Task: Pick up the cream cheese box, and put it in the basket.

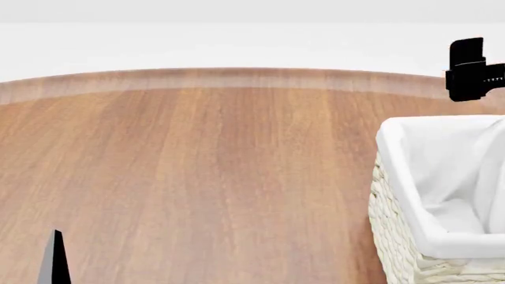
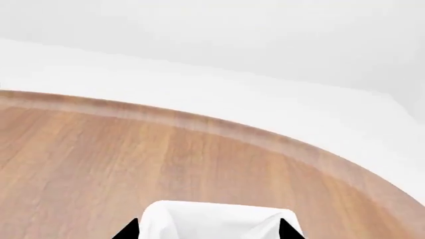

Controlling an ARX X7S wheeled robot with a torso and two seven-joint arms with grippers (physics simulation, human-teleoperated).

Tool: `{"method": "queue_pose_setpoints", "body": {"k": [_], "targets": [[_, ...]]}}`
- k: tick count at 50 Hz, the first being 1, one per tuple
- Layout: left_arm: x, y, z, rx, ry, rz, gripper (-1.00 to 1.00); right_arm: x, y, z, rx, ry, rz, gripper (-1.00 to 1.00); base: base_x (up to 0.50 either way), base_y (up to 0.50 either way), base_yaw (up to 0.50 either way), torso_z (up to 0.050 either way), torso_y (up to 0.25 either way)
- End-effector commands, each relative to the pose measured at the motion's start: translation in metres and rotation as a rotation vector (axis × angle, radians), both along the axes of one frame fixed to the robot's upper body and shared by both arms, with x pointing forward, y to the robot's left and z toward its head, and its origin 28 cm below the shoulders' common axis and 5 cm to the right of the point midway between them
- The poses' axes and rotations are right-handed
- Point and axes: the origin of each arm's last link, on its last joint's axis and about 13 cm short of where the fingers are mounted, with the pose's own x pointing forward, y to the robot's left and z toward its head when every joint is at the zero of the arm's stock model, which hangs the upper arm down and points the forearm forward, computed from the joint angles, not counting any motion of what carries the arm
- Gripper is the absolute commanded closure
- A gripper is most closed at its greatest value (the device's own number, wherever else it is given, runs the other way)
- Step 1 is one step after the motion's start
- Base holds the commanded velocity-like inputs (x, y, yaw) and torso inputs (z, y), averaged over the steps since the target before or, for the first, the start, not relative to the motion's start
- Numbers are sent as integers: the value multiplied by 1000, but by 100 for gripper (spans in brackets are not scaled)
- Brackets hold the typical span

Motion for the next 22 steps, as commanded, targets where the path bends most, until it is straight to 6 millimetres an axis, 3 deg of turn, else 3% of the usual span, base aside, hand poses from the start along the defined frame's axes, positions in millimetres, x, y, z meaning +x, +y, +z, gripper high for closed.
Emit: {"method": "queue_pose_setpoints", "body": {"k": [1,10,19,22], "targets": [[0,1,2,-2,-2,4,-100,-11,29,49,-82,-284,42,-100,0,0,0,0,0],[1,2,3,-5,-7,15,-100,-25,59,49,-104,-483,-46,-100,0,0,0,0,0],[1,3,2,-10,-8,17,-100,-61,91,38,-1,-758,-103,-100,0,0,0,0,0],[1,3,3,-13,-8,17,-100,-73,99,32,-47,-848,-140,-100,0,0,0,0,0]]}}
